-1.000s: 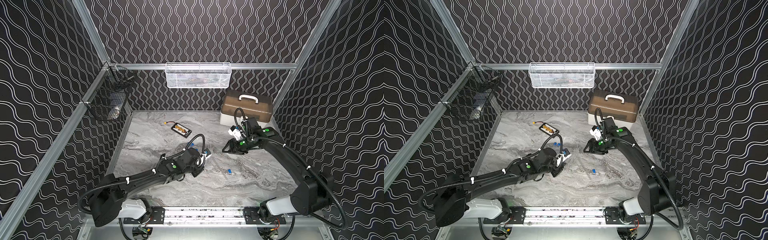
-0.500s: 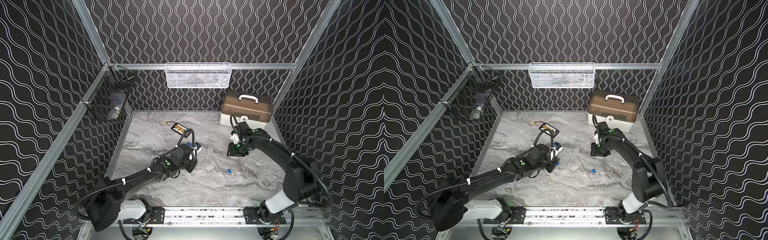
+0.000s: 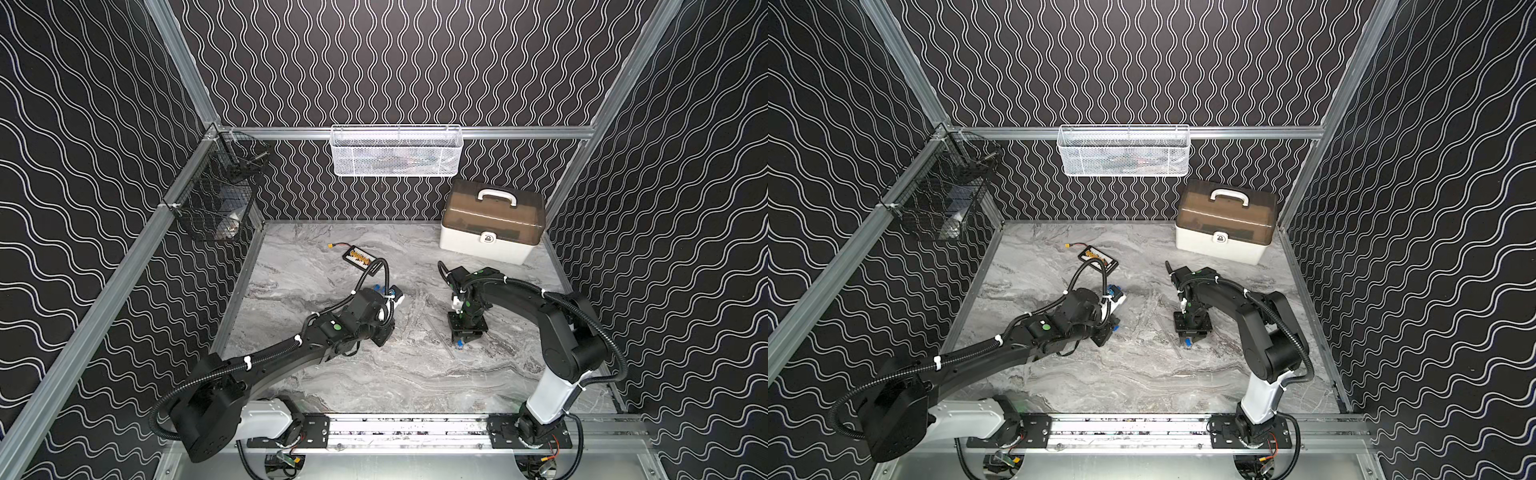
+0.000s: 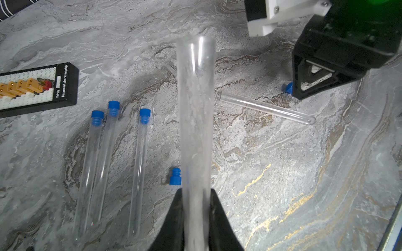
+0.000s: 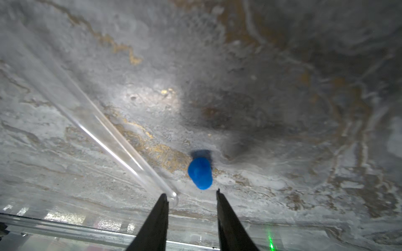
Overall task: Insert stoppers into test tubes
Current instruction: Adjust the stopper at the center of the board.
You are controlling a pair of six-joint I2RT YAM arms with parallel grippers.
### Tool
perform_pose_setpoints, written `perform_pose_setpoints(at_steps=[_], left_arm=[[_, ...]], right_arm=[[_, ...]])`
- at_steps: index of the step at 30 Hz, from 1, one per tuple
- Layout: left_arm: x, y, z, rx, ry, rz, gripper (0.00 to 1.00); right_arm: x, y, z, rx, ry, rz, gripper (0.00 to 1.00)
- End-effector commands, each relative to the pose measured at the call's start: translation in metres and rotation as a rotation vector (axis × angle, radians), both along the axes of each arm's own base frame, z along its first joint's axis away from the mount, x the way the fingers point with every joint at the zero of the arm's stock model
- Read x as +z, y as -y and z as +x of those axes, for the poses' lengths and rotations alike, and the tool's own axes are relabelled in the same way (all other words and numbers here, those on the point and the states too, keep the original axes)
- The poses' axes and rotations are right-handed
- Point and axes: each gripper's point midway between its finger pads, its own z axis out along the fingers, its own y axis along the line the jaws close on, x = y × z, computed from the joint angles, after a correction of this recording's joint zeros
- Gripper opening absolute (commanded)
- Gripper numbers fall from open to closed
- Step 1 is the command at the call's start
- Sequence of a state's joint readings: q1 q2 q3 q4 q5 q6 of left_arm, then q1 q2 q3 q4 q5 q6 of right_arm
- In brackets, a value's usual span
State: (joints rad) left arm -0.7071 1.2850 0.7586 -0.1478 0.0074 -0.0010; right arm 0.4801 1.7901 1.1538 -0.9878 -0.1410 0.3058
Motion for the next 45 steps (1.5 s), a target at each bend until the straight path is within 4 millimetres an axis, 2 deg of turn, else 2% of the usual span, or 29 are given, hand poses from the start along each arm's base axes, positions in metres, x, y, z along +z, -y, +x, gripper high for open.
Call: perform_pose_setpoints(at_steps=[1,13,20,25,28,32,34,37,40,44,45], left_arm=[[0.003,0.0,0.0,0.004,0.001,-0.014,0.11],[0.004,-0.002,-0.002,0.004,0.006,-0.011,0.11],[0.004,-0.002,-0.002,-0.003,0.008,-0.008,0.1],[0.004,-0.003,-0.003,-0.003,0.01,-0.005,0.1],[0.006,-0.005,-0.003,-0.007,0.018,0.009,0.1],[0.01,-0.008,0.0,-0.003,0.048,0.021,0.1],[0.013,-0.009,0.001,0.008,0.062,0.023,0.1],[0.015,-0.017,0.005,0.047,0.086,0.036,0.09],[0.015,-0.022,0.006,0.072,0.095,0.049,0.09],[0.015,-0.024,0.005,0.09,0.091,0.031,0.09],[0.015,-0.023,0.005,0.093,0.089,0.023,0.09]], right_arm=[[-0.005,0.002,0.002,-0.021,0.001,-0.022,0.35],[-0.017,0.007,0.009,-0.013,0.008,-0.067,0.29],[-0.02,0.007,0.012,-0.019,0.019,-0.077,0.22],[-0.015,0.007,0.016,-0.044,0.047,-0.072,0.16],[0.002,0.008,0.027,-0.092,0.111,-0.071,0.13],[0.041,0.0,0.051,-0.248,0.24,0.004,0.14],[0.06,0.004,0.069,-0.379,0.29,0.053,0.16],[0.075,-0.006,0.083,-0.569,0.312,0.134,0.17],[0.067,-0.015,0.089,-0.786,0.266,0.182,0.19],[0.038,-0.017,0.084,-1.116,0.173,0.18,0.19],[0.036,-0.016,0.088,-1.18,0.176,0.181,0.18]])
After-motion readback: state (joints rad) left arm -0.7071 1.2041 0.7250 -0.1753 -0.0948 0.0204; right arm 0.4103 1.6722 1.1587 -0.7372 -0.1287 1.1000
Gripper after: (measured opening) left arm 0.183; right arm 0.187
